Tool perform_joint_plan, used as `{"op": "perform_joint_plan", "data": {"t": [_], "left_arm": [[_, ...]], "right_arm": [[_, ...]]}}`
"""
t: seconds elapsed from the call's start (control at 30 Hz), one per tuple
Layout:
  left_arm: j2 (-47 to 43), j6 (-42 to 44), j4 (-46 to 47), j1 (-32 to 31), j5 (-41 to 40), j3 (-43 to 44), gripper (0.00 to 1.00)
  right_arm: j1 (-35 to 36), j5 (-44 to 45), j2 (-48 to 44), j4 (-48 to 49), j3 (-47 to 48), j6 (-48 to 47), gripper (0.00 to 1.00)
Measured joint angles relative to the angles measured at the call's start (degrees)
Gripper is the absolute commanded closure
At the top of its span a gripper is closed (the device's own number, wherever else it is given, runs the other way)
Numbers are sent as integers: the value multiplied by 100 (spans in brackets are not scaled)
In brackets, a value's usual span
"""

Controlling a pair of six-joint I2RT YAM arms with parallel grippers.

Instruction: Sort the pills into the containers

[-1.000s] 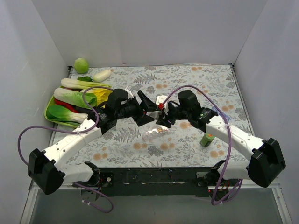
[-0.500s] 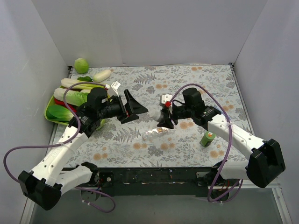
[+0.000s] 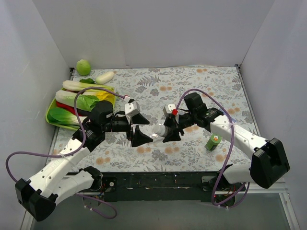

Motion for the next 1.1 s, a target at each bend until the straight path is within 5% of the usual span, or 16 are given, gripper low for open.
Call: {"op": "perform_joint_plan", "data": {"t": [0.4,0.6,0.8,0.9,1.1], "left_arm": [[514,1161,560,-181,236,-94,15],[793,1202,691,-354,142,-94,49],[901,1150,706,-369,-20,-94,72],[901,1025,706,-372,-120,-94,100],[901,-142,614,-380,-664,-94,100]], "right_arm": [[7,-330,114,-146,79,-22,99],[7,-348,157,-157,79,-22,99],[7,-345,157,-170,79,-26,99],[13,-321,157,-184,79,-33,99],[42,63,142,-85,76,72,99]]}}
